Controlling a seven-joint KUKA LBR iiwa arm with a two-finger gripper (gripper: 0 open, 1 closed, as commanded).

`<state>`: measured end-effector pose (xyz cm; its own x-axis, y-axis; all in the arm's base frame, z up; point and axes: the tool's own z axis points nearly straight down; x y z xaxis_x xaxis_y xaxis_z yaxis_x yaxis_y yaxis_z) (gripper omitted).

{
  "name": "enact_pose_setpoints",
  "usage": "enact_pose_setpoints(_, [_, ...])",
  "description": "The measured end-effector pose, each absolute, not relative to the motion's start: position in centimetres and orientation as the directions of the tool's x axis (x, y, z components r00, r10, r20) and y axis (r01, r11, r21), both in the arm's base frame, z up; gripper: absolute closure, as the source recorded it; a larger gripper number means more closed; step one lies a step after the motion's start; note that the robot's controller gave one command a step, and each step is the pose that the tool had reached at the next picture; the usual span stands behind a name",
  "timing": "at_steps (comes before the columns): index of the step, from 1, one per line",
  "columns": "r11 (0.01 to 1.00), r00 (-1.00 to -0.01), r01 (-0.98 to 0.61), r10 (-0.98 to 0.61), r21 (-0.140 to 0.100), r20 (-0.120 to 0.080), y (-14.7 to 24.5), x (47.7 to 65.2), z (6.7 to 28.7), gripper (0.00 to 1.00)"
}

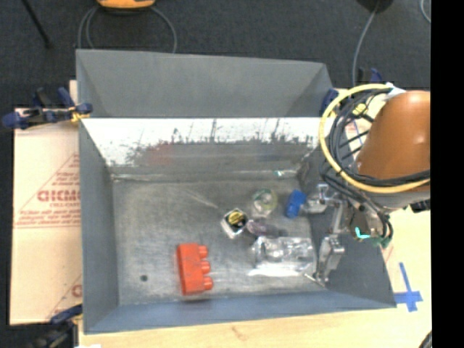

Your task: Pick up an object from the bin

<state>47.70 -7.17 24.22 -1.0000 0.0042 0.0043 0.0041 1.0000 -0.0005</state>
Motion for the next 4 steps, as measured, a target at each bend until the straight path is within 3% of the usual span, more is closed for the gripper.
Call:
enact_pose_setpoints(1, [0.995,-0.995,-0.096,-0.096,-0.003,-0.014,-7.8,47.6,11.2,0.0])
enact_pose_setpoints(2, [0.995,-0.995,0.102,0.102,0.001,-0.006,-8.3,47.8,11.4,0.0])
enact_pose_setpoints(3, [0.998,-0.998,-0.063,-0.063,-0.001,-0.006,-8.1,47.5,11.3,0.0])
enact_pose_setpoints(4, [0.997,-0.997,-0.073,-0.073,-0.003,-0.023,-8.6,48.8,7.5,0.0])
